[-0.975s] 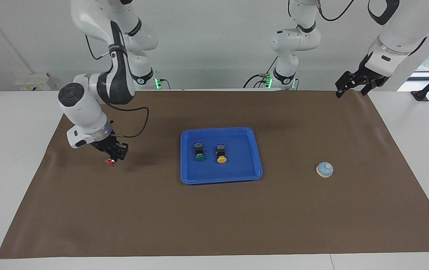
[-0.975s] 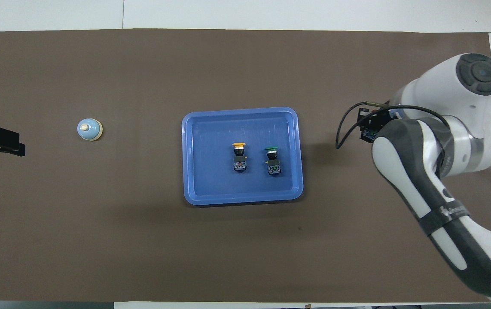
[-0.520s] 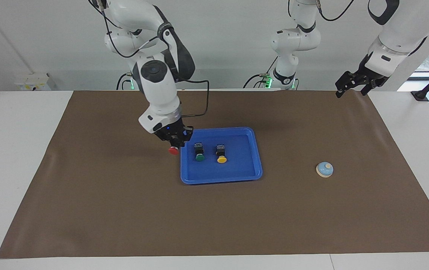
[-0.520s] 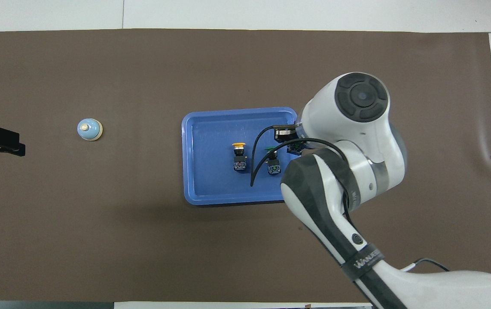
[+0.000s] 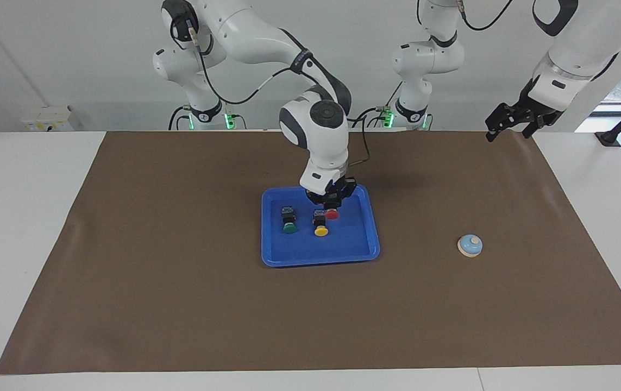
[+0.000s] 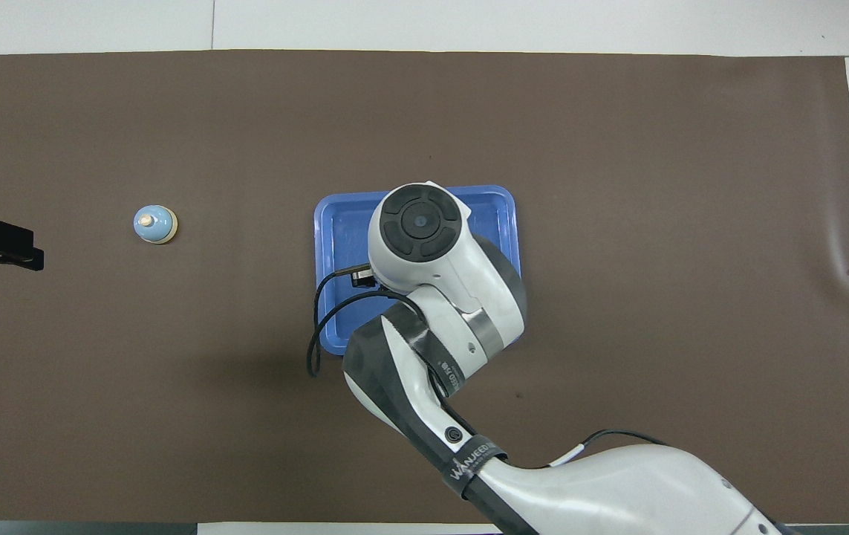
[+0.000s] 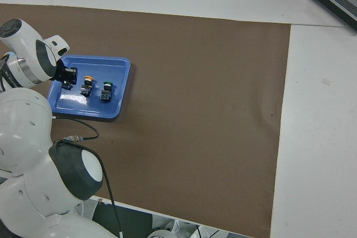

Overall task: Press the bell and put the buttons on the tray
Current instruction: 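Lower the red button into the tray and open the right gripper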

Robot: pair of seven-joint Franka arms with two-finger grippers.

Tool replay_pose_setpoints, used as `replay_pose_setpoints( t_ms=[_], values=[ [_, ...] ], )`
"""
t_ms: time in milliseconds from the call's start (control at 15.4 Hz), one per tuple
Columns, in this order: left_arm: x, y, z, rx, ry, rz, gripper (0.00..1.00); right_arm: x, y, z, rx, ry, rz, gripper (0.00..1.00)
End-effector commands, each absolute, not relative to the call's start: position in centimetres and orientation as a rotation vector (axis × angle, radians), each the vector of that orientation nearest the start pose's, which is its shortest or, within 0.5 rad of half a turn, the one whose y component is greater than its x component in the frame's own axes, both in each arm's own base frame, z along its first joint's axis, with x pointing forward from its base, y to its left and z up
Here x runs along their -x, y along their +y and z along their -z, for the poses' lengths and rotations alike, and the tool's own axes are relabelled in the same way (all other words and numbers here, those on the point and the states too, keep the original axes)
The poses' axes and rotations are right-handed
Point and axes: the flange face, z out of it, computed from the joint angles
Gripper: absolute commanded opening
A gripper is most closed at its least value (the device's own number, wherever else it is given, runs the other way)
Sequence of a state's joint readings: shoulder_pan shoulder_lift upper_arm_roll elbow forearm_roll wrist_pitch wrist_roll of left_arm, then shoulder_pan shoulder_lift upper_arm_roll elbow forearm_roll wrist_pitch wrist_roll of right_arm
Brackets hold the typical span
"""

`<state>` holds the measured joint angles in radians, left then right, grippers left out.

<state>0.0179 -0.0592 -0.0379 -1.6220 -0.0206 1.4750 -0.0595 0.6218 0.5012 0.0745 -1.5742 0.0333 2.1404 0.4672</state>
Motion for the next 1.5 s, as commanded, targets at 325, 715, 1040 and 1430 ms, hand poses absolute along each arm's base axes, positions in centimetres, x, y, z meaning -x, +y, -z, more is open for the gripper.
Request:
replay_pose_setpoints(
  t_ms=[325, 715, 1040, 1430],
  values=[
    [-52.4, -1.3, -62.9, 3.154, -0.075, -0.156, 1.0, -53.4, 46.6, -32.4, 3.036, -0.522, 0.116, 0.0],
    [-52.4, -1.2, -62.9, 3.154, -0.078, -0.156, 1.0, -52.1, 47.7, -31.0, 3.016, -0.559, 0.137, 0.0],
    [-52.4, -1.3, -62.9, 3.153, -0.077, -0.156, 1.0, -52.0, 47.8, -31.2, 3.017, -0.535, 0.119, 1.0],
    [-52.4, -1.3, -62.9, 3.154, -0.075, -0.156, 1.0, -53.0, 46.1, -34.0, 3.056, -0.382, 0.018, 1.0]
  ],
)
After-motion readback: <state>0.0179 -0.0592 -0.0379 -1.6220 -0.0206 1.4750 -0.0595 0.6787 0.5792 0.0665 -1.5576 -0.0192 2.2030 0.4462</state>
